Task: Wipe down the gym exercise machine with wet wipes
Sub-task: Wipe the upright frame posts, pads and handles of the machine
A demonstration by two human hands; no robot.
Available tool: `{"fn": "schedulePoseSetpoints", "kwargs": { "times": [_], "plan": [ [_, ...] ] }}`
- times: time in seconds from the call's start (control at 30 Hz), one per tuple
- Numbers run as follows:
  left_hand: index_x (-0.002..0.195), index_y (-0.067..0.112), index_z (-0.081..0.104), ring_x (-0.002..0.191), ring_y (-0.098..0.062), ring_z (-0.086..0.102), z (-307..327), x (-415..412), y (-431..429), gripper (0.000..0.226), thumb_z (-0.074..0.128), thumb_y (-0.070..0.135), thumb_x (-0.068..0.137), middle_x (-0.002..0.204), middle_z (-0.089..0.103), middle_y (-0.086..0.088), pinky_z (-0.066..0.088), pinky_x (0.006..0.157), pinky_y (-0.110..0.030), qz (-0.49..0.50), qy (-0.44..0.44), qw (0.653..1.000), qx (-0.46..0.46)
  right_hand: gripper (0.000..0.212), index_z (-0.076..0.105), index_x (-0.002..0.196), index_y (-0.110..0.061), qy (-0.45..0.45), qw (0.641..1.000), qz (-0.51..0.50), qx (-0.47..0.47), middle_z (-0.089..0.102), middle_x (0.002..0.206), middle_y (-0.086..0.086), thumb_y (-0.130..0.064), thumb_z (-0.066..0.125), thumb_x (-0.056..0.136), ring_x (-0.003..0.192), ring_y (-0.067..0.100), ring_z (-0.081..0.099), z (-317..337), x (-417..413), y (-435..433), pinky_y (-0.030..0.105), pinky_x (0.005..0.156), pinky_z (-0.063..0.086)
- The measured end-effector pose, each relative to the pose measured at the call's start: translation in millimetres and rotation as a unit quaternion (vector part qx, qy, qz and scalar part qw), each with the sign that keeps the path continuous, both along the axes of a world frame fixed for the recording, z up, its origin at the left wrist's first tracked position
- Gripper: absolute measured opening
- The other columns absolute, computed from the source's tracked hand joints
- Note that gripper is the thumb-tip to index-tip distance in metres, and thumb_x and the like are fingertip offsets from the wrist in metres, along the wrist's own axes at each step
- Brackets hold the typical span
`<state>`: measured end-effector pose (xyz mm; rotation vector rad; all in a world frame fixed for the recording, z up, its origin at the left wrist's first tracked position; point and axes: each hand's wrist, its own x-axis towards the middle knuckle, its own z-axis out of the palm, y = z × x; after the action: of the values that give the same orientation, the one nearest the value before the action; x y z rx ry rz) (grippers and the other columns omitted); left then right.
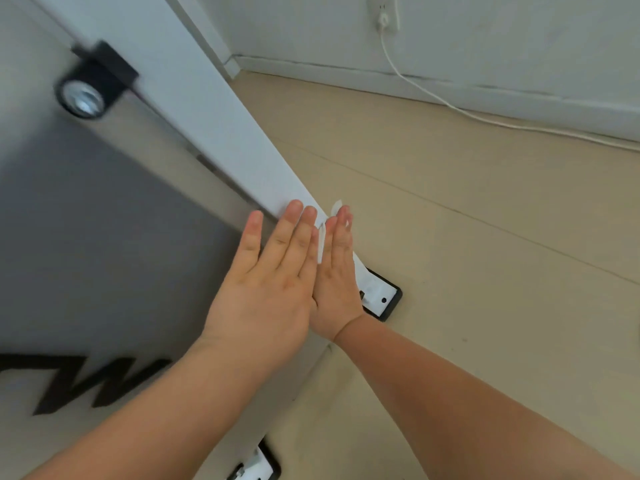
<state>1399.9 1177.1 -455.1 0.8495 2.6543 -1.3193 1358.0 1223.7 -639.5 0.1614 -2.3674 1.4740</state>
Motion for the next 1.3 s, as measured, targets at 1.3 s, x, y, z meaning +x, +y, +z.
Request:
{"fn": "schedulePoseSetpoints", "kwargs": {
  "times": [1.3],
  "plan": [
    [0.153,-0.004,0.028,0.156,-0.036,0.006,-56.6,-15.4,-16.9,0.068,0.032,0.016,0.088,0.166,0.015,-0.021,-0.009,0.124,-0.055,-0.079,0.055,0.991,0.096,0.114,0.019,0.157,-0.005,-0.227,0.944,0.039,-0.237,0.022,0.163,0.013,-0.092,0.030,0.084,0.154,0.027,0.020,-52.4,-7.9,27.0,0.044,0.126,0.021]
  ]
}}
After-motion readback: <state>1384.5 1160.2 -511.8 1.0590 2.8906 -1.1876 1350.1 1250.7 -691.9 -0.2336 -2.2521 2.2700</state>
